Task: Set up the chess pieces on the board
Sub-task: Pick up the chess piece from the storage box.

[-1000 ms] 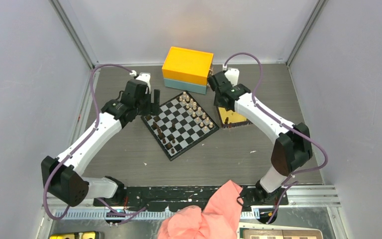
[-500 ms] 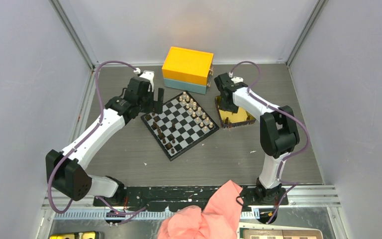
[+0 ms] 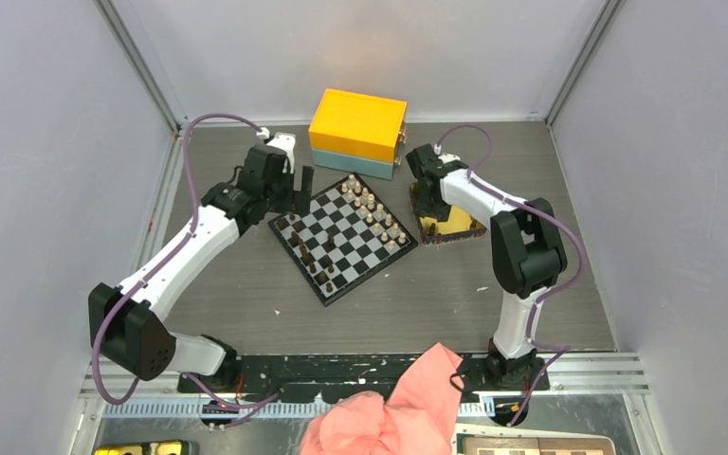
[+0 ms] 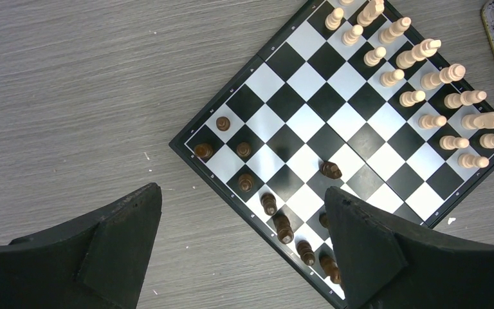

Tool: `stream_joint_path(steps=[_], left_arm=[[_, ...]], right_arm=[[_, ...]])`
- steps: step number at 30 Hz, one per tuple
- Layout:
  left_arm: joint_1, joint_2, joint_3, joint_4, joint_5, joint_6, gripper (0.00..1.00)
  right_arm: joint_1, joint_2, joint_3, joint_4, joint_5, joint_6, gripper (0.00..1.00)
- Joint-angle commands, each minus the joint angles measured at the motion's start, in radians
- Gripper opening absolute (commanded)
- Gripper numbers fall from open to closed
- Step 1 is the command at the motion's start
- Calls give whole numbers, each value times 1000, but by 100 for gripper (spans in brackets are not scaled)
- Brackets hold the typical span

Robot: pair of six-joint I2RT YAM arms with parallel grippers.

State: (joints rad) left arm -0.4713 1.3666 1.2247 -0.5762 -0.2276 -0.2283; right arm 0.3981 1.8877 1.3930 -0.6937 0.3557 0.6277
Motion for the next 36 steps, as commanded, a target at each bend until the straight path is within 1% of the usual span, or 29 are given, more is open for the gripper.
stream_joint_path(steps=[1,8,11,13,17,23,26,28,36], left_arm=[[0,-7,43,46,-18,12,97],[0,-7,44,45,-21,14,95],[0,-6,41,44,-21,14,95],[0,-7,40,44,-21,13,94],[0,-6,37,44,-19,11,94],[0,-10,36,44,-18,9,94],[0,-11,36,45,-18,9,94],[0,-11,36,45,-18,8,94],[0,-20,25,45,-18,6,93]], right_arm=[[-3,-3,-21,31,-8,25,46],[-4,-7,-40,43,-12,32,46],[-5,-8,-50,49,-17,35,44],[-5,-9,-54,52,-18,36,40],[-5,-15,-66,59,-17,42,25],[-5,-33,-78,59,-8,47,13],[-8,-48,-78,58,3,47,3],[-9,-58,-68,58,13,44,1],[-26,-75,2,34,27,23,1]])
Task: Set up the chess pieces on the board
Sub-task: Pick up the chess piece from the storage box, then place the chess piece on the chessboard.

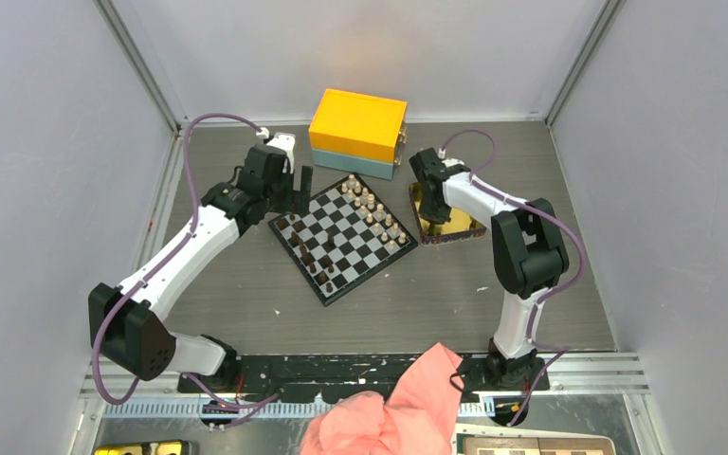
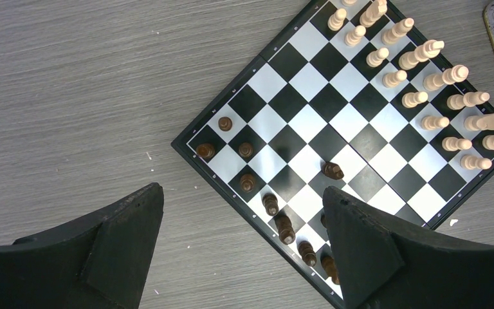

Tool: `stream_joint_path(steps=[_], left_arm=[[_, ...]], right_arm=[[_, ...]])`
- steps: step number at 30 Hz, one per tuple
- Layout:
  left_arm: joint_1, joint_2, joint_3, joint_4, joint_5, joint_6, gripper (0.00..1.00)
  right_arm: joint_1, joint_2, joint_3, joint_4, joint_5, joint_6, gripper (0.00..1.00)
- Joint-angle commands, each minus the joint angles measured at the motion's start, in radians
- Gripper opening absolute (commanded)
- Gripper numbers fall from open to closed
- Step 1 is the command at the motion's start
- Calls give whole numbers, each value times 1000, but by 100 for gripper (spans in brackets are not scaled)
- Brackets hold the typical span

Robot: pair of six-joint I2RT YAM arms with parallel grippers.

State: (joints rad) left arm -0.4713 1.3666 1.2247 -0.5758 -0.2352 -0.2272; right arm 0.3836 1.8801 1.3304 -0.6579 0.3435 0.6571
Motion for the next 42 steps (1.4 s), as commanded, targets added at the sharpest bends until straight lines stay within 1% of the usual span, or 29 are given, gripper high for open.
stream_joint_path(steps=[1,11,18,22,23,25,34,42], left_arm=[[0,-22,22,45,-12,5,93],[0,-42,12,44,-26,6,93],[9,-68,-4,45,-38,5,93],[21,-91,-20,49,-36,-2,93],[28,-113,-35,48,-36,-4,94],[35,-125,-45,47,-37,-6,94],[44,-184,-90,45,-42,-22,94],[49,-216,-113,42,-42,-30,94]], right_arm=[[-12,-70,70,-3,40,-7,1],[-13,-95,116,-16,32,-32,1],[28,-83,249,-64,5,-78,1],[89,-39,361,-109,1,-102,1],[138,5,441,-142,-3,-113,1],[171,41,488,-159,-7,-117,1],[296,174,670,-219,-38,-137,1],[367,282,766,-245,-65,-148,1]])
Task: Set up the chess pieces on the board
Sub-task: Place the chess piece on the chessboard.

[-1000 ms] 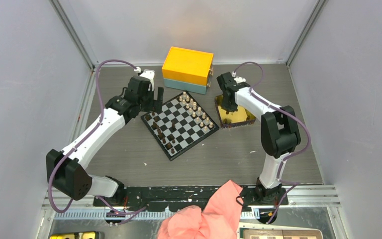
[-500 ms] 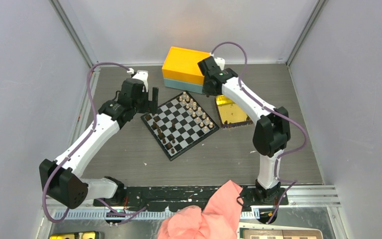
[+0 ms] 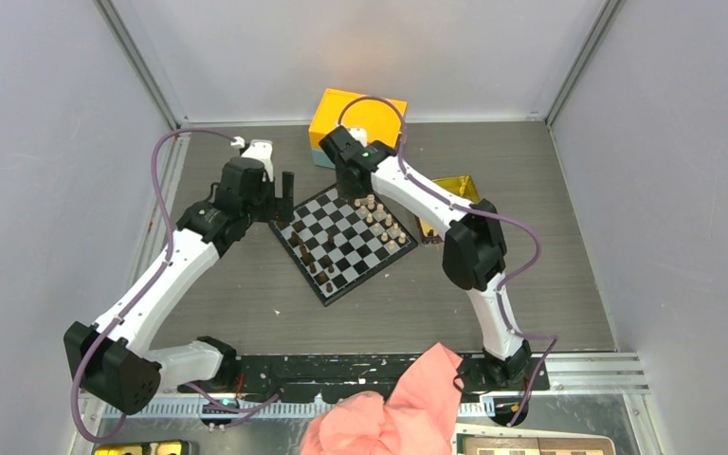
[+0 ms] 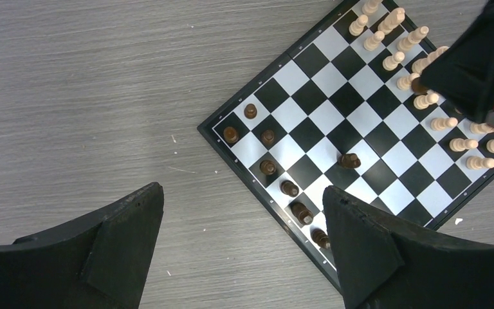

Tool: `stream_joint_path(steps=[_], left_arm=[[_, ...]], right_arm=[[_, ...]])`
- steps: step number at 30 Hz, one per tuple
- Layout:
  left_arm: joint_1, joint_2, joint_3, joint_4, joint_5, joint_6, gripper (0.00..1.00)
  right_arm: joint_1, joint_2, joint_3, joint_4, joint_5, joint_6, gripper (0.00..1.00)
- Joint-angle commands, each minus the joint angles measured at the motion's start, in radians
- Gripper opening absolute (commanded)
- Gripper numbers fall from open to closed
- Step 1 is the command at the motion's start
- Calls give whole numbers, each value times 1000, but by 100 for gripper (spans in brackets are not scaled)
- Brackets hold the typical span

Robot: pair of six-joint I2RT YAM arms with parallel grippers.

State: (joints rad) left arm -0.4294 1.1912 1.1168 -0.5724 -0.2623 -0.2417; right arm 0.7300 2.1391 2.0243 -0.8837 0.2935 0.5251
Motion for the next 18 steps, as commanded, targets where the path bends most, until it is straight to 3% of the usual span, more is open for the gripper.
stream_joint_path(steps=[1,18], left_arm=[[7,-44,-7,37,-14,-17,94],[9,-59,-38,46,-2,-36,94]], right_arm=[[26,34,78,-18,-19,-15,1],[59,147,124,-28,-73,-20,1]])
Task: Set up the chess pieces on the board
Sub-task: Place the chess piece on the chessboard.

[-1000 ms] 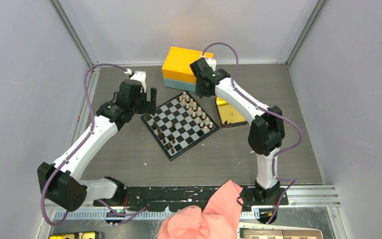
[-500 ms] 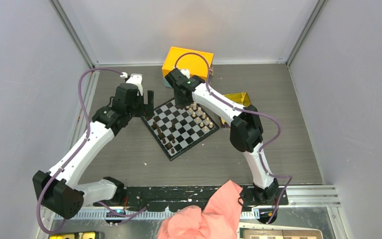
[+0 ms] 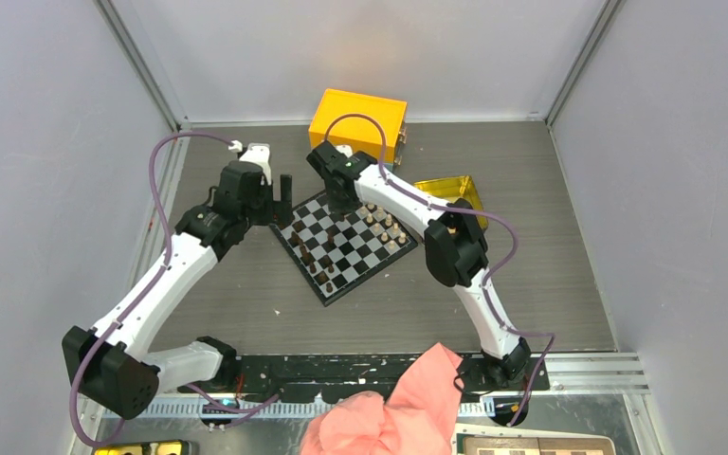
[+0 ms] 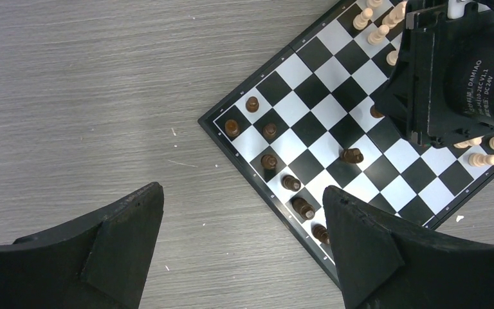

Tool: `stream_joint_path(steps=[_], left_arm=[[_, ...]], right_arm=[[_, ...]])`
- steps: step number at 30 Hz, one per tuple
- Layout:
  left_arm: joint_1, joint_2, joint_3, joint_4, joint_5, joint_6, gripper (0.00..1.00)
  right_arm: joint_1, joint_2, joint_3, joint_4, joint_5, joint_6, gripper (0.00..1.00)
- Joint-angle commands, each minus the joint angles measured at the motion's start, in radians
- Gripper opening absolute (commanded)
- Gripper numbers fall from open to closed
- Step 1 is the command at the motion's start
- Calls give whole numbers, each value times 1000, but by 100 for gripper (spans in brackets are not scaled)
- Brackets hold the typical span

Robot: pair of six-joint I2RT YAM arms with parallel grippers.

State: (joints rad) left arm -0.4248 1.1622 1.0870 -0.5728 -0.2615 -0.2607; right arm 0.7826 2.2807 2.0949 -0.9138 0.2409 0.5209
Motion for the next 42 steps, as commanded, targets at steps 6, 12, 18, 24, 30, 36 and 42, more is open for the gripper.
stream_joint_path(steps=[6,12,18,24,30,36,42], left_arm=[[4,-27,-16,56,1,-22,94],[4,-19,-17,66,6,-27,94],[4,-13,-18,73,10,-29,94],[4,-7,-18,77,13,-31,94],[4,-6,-18,77,10,-31,93],[4,-10,-12,76,7,-28,93],[4,-10,-15,77,9,-28,93]], right_arm=[[12,36,72,-13,-40,-24,1],[17,62,93,-22,-69,-27,1],[22,82,115,-32,-77,-32,3],[22,83,117,-27,-74,-41,26],[22,68,131,-18,-62,-53,35],[24,30,120,-17,-44,-62,38],[37,-27,68,2,-28,-67,38]])
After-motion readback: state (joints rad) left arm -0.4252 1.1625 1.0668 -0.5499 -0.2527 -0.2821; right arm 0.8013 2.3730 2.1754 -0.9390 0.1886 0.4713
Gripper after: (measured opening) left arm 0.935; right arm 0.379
